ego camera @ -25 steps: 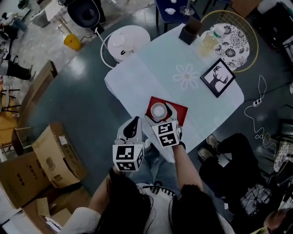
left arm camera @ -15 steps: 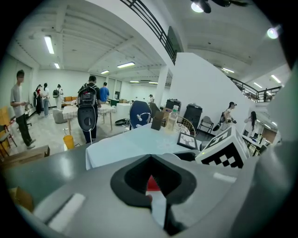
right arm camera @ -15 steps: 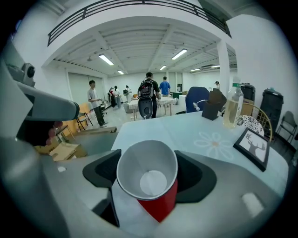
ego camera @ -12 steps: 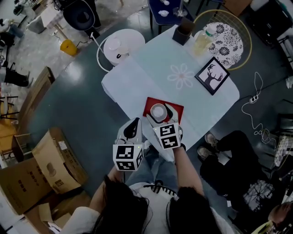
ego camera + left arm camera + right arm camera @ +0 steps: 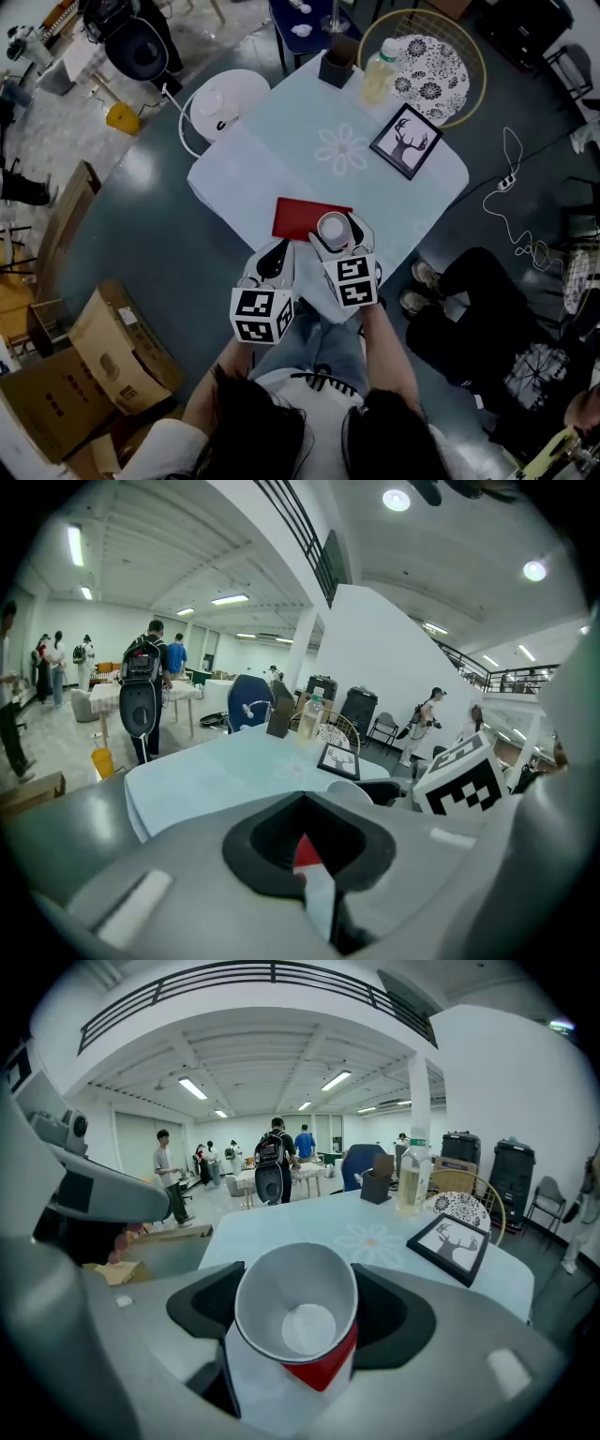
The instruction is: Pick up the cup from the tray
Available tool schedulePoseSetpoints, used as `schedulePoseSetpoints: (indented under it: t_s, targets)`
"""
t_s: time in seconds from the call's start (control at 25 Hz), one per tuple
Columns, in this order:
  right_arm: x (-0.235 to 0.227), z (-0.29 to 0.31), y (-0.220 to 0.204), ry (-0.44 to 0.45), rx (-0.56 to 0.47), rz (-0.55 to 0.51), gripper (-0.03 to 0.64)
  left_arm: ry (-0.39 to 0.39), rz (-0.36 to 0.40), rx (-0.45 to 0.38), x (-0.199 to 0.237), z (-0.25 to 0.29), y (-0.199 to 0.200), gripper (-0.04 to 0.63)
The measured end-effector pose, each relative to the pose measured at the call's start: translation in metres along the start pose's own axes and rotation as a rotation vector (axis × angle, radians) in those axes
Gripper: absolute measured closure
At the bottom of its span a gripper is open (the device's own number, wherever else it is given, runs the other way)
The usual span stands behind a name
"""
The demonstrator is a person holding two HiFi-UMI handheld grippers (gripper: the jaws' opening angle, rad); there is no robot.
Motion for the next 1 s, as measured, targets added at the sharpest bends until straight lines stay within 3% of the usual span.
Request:
schedulePoseSetpoints:
  t_s: [0.44, 0.68, 0.84, 1.0]
  targets:
    - [-0.051, -0.039, -0.035, -0.091, -0.018, 0.090, 0.247, -0.082, 0.092, 0.044, -0.051, 0.018, -0.004, 0.594]
    - [-0.076, -0.044, -0.053, -0.092, -0.011, 0.123, 0.246, -0.085, 0.051, 0.032, -0.071, 0.027, 0.006, 0.594]
    - [-0.081, -0.040, -0.067, -0.083, -0.007, 0.143, 0.245, -0.066, 0.088, 0.045, -0.076, 0.028, 0.002, 0.594]
    - [-0.087, -0.031, -0.081, -0.083, -0.001, 0.171, 0.245, -0.032, 0.077, 0.060, -0.074, 0.032, -0.005, 0.594]
Point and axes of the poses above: the fingertips, and each gripper's own axes: z forward along the fingers, x to its left, y out of its top, the point moved 4 cm from there along -z, backward along the fingers, and after that the axes turned 13 degrees about x, right-handed, at the moved point
